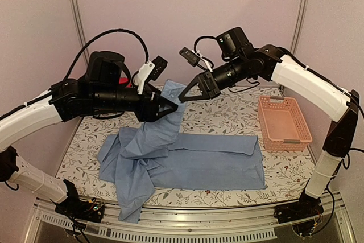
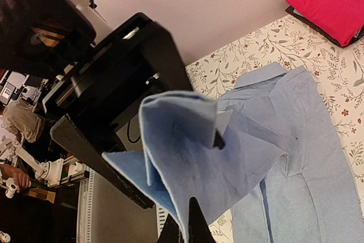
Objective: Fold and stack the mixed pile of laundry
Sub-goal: Adjust the rectangle-folded shirt at the center of the board.
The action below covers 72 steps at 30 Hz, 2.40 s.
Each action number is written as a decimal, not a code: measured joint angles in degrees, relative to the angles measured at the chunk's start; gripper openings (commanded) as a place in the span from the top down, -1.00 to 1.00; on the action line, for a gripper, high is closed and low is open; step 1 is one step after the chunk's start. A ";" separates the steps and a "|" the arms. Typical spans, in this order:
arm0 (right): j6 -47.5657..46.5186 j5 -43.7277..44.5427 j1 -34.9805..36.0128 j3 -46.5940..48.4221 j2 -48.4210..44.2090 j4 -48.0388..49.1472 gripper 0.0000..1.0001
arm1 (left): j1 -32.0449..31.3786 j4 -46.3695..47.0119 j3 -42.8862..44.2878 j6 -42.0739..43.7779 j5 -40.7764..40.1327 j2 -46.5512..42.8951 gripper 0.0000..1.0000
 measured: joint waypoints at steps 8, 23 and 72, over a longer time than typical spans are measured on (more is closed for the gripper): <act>-6.10 8.37 12.22 -3.41 -4.37 -3.87 1.00 | 6.25 -2.45 -5.49 -3.82 -6.49 -13.62 -0.99; -4.94 21.33 22.58 -11.02 -9.55 -2.49 1.00 | 18.40 -6.78 -23.80 -13.99 0.11 2.93 -0.24; 16.68 49.20 -10.75 -58.95 -19.15 15.85 -0.05 | 34.91 -10.23 -20.76 -11.56 4.00 10.08 -0.66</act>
